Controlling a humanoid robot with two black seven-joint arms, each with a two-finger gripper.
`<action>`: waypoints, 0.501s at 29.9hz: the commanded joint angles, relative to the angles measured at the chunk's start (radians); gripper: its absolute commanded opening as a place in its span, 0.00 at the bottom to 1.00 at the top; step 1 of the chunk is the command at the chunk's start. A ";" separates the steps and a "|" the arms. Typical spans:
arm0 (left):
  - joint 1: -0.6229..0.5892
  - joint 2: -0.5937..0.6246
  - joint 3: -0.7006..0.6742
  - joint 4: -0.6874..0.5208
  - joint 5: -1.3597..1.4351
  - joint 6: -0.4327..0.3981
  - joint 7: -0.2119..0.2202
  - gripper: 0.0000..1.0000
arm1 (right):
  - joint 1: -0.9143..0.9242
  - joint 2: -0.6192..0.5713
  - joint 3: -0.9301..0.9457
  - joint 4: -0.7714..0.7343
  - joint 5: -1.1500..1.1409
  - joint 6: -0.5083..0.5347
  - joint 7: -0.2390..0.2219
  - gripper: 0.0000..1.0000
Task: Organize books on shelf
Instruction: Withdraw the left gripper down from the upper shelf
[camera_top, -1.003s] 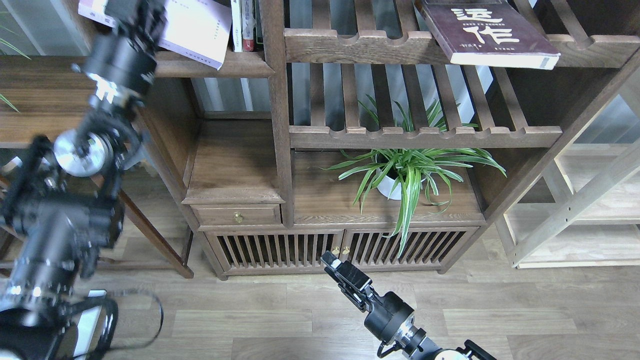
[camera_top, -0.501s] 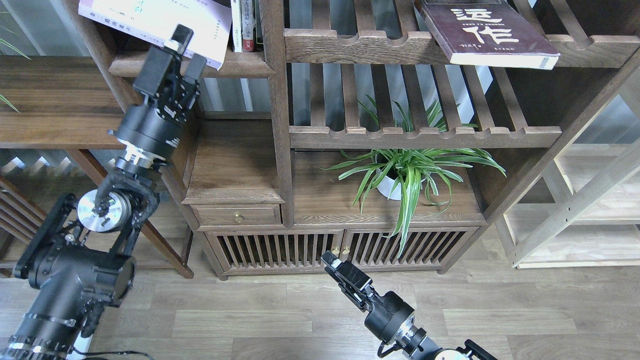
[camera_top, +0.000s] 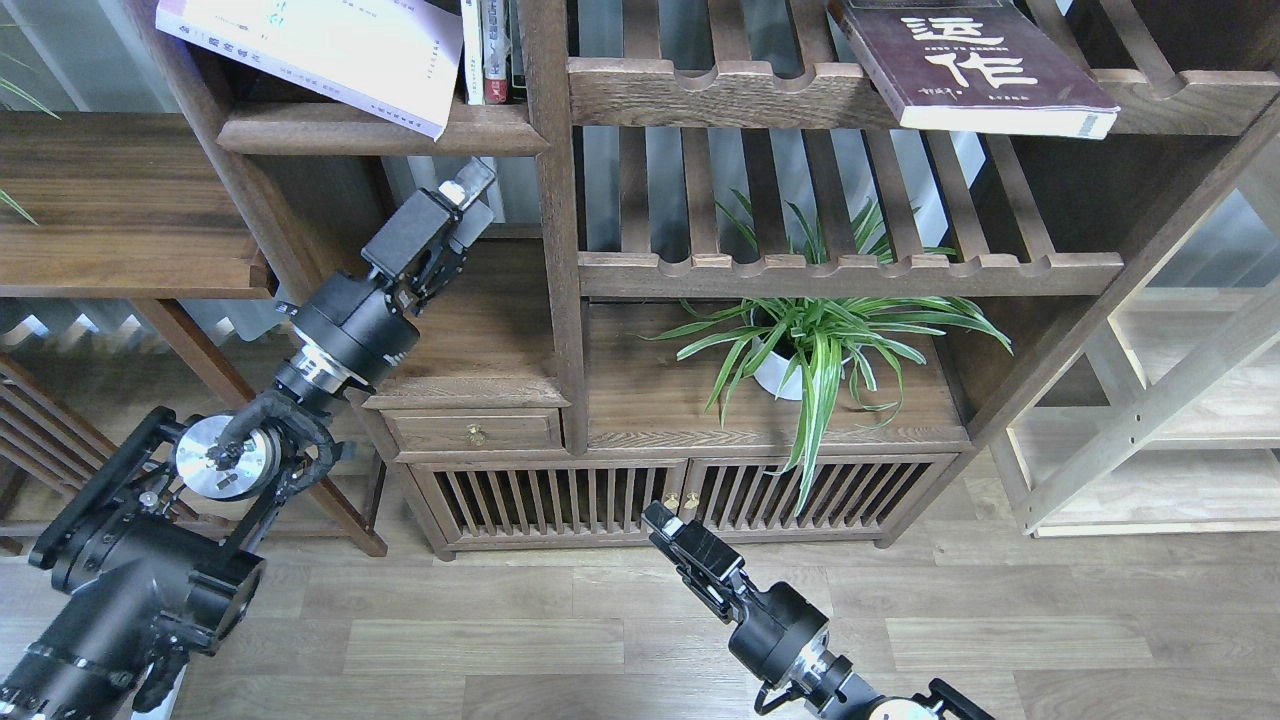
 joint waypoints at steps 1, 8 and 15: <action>0.035 0.020 0.024 0.016 0.092 0.000 -0.005 0.94 | 0.000 -0.002 0.000 0.000 0.000 0.000 0.000 0.60; 0.049 0.015 0.031 0.036 0.186 0.000 -0.007 0.95 | 0.000 0.000 0.000 0.000 0.000 0.000 0.000 0.60; 0.052 0.021 0.029 0.096 0.178 0.000 -0.002 0.98 | 0.000 -0.002 -0.001 0.000 0.000 0.000 0.000 0.60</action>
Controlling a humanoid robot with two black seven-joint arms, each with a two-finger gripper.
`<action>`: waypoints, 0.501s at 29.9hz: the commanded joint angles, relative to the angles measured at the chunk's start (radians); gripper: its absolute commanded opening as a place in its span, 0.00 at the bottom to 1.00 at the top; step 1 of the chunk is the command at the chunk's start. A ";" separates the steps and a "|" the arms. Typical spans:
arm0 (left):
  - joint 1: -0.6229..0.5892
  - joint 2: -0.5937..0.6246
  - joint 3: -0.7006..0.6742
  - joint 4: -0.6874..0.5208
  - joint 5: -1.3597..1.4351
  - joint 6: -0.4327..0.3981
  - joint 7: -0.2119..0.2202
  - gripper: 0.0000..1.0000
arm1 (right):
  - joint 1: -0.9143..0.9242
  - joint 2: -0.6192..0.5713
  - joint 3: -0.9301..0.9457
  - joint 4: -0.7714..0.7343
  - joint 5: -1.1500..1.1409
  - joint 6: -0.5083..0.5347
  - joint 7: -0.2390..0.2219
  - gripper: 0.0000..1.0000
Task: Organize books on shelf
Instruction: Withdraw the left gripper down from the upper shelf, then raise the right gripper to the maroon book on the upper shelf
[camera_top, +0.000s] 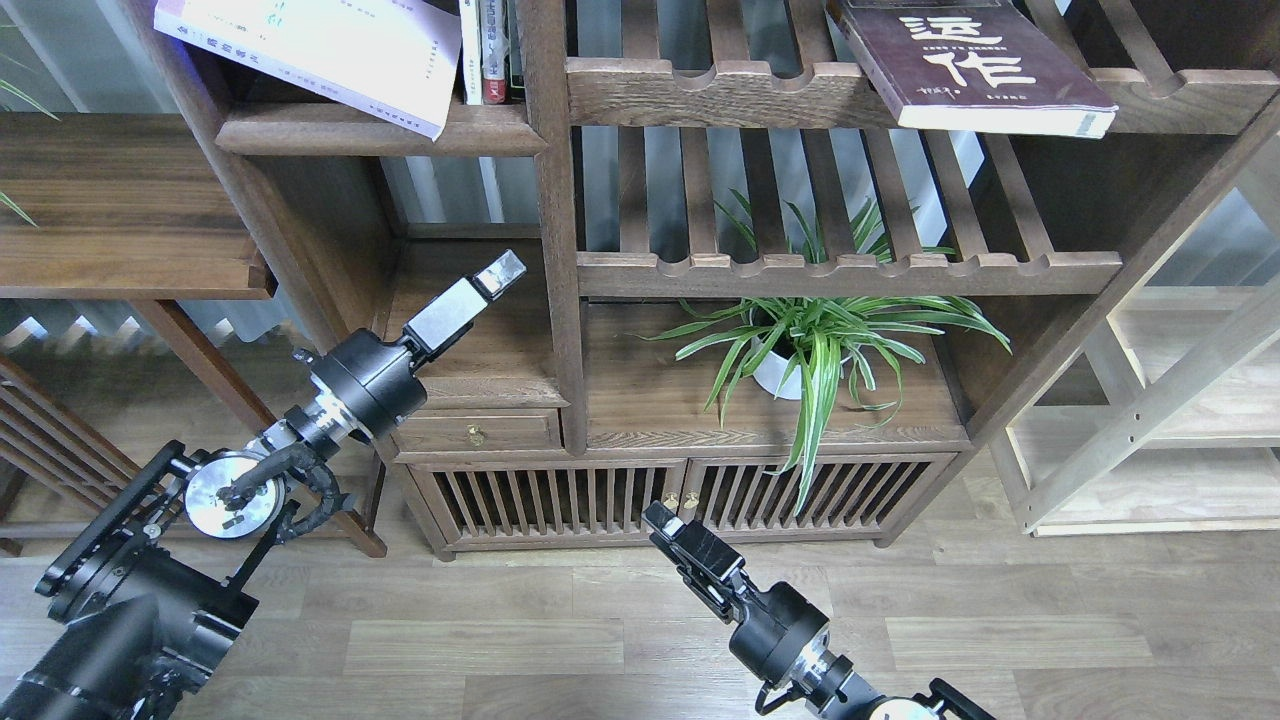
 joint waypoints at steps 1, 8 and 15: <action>0.007 0.002 0.000 0.029 -0.006 0.000 0.001 0.98 | 0.000 0.000 0.000 0.000 0.000 0.000 0.000 0.60; 0.012 0.002 0.046 0.029 0.004 0.000 0.003 0.98 | 0.000 0.000 0.012 -0.014 0.002 0.000 0.000 0.61; 0.010 0.002 0.102 0.027 0.006 0.000 0.001 0.98 | 0.009 0.003 0.104 -0.015 0.011 0.000 0.003 0.61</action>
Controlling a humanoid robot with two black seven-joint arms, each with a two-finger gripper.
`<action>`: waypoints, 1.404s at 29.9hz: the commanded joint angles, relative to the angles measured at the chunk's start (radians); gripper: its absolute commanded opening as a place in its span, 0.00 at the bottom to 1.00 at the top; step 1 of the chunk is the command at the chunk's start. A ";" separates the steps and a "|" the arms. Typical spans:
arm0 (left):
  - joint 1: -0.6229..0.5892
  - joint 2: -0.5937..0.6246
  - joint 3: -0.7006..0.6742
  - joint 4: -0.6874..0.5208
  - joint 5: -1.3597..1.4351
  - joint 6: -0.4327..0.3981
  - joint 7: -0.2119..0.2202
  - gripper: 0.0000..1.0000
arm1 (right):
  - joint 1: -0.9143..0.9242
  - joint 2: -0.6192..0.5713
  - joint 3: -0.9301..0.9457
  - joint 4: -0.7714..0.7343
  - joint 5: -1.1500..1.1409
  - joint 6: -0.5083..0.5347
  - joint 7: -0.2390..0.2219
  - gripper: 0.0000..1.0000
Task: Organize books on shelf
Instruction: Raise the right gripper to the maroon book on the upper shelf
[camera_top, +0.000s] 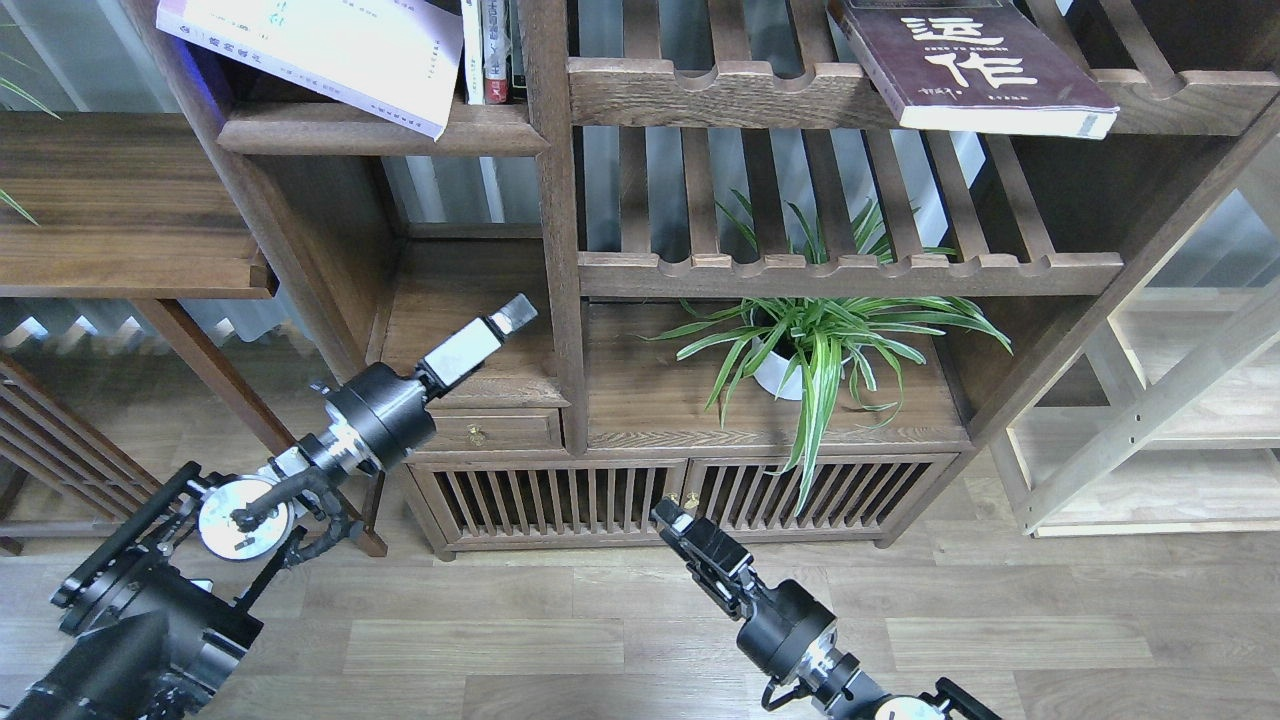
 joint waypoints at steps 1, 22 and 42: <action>-0.002 -0.001 0.013 -0.003 0.000 0.000 -0.003 0.98 | 0.009 0.000 0.064 0.000 0.008 0.000 0.002 0.61; -0.002 0.020 -0.010 -0.015 0.010 0.000 -0.013 0.98 | 0.302 -0.038 0.537 0.005 0.087 0.000 0.011 0.59; 0.000 0.057 -0.024 -0.003 0.005 0.000 -0.016 0.98 | 0.412 -0.087 0.566 0.029 0.110 0.000 0.014 0.61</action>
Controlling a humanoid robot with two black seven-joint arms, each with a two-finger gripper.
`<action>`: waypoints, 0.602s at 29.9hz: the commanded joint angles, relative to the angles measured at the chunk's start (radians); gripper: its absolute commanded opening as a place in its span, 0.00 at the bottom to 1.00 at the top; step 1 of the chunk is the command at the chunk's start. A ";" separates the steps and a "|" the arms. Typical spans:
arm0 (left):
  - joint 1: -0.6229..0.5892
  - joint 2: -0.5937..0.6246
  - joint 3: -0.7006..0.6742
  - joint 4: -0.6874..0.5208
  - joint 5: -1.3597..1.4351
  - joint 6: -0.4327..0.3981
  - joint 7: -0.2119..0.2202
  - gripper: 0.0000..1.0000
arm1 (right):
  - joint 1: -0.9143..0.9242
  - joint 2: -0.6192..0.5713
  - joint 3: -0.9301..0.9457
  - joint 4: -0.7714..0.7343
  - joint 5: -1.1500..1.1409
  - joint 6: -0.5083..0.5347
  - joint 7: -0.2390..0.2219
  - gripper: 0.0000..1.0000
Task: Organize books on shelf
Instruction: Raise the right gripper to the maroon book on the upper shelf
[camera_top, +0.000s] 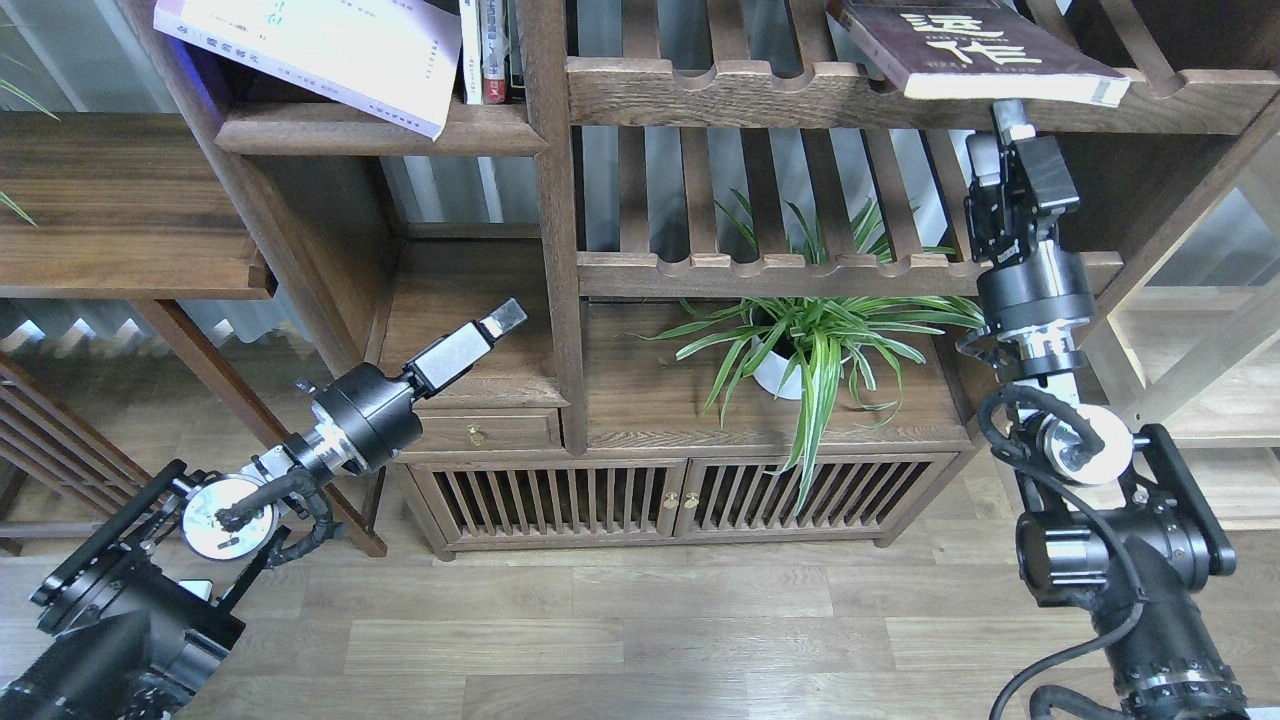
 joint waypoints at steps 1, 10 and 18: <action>0.001 0.009 -0.002 0.001 -0.006 0.000 -0.001 0.98 | -0.010 0.002 -0.020 0.002 0.001 0.000 0.000 0.61; 0.001 0.011 -0.002 -0.002 -0.006 0.000 0.001 0.98 | -0.091 0.006 -0.050 0.002 0.001 0.000 -0.002 0.62; 0.005 0.011 -0.008 -0.002 -0.006 0.000 -0.001 0.98 | -0.088 0.009 -0.096 0.020 -0.001 0.000 0.000 0.62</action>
